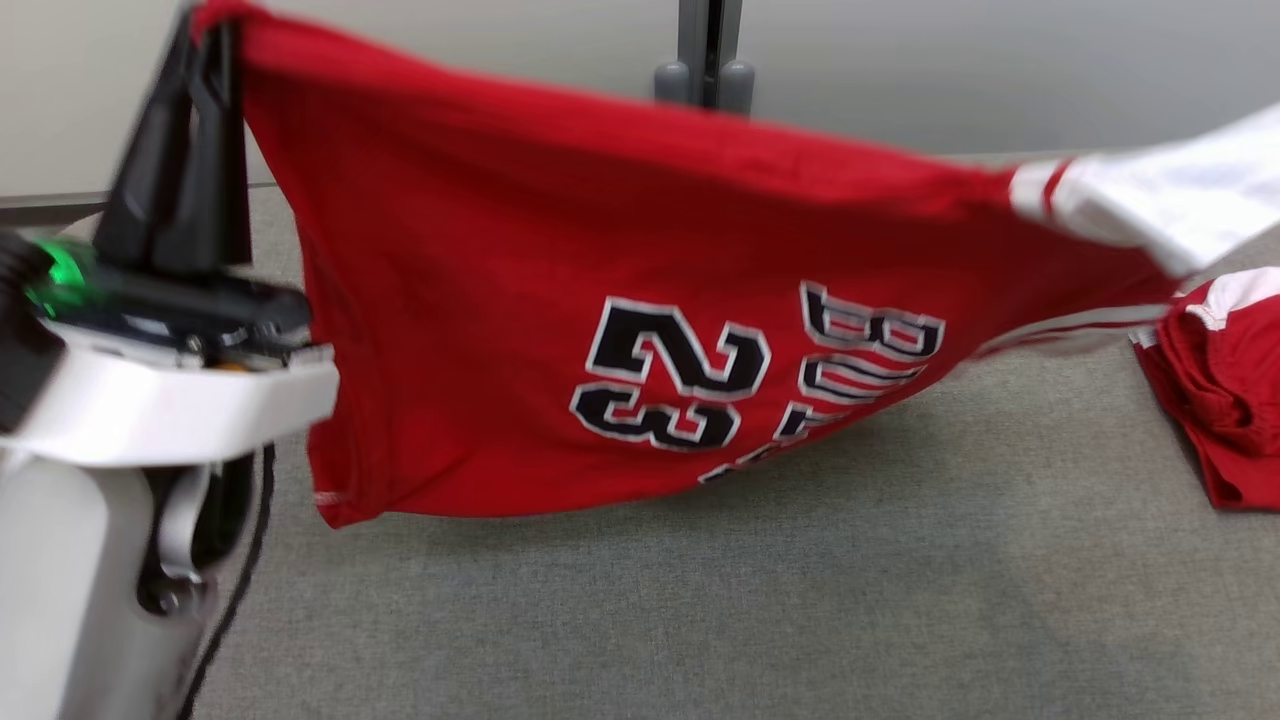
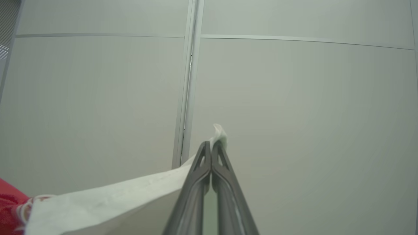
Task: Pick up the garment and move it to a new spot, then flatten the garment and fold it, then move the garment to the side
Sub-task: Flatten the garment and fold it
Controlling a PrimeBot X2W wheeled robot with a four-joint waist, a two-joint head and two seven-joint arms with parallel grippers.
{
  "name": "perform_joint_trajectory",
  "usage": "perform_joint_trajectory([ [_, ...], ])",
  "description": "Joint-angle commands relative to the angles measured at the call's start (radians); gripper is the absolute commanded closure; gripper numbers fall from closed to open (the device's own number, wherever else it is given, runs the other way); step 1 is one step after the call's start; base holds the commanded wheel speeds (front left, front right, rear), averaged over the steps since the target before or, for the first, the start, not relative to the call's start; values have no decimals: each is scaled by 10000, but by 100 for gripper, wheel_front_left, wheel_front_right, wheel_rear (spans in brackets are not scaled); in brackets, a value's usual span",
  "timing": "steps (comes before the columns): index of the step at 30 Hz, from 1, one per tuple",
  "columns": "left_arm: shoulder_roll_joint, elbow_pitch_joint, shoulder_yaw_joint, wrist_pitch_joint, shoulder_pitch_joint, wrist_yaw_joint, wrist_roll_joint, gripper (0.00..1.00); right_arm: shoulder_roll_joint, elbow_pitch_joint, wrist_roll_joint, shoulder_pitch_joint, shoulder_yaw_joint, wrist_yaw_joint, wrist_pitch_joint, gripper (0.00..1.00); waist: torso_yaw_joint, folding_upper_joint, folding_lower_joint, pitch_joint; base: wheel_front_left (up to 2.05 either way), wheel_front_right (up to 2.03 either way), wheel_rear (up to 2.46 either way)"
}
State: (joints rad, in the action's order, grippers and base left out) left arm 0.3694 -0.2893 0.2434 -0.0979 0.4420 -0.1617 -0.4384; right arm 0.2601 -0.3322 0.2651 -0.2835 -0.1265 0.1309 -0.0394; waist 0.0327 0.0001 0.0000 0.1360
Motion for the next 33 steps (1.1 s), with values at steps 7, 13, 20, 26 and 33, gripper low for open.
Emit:
perform_joint_trajectory([
  [7, 122, -130, -9, 454, 2167, 230, 165, 100, 529, -461, 139, -1679, -410, -4, 342, 100, -204, -1, 0, -201, 0, 0, 0],
  [13, -59, 532, 46, 602, 3250, 395, -56, 100, 822, -7, 433, -2942, -79, -4, 665, 100, -277, -1, 0, 232, 0, 0, 0],
  [20, -400, 2375, -21, 177, 5120, 820, -293, 100, 1190, 1392, 917, -5453, 883, -3, 773, 100, -178, -1, 0, 1375, 0, 0, 0],
  [26, -776, 4950, -40, -602, 7317, 1296, -316, 100, 1106, 3853, 1249, -8522, 1990, -4, 251, 100, -176, -1, 0, 2188, 0, 0, 0],
  [33, -1158, 8402, -60, -1348, 9445, 1724, -264, 100, 192, 7756, 1435, -11524, 3238, -3, -965, 100, -347, -1, 0, 2614, 0, 0, 0],
])
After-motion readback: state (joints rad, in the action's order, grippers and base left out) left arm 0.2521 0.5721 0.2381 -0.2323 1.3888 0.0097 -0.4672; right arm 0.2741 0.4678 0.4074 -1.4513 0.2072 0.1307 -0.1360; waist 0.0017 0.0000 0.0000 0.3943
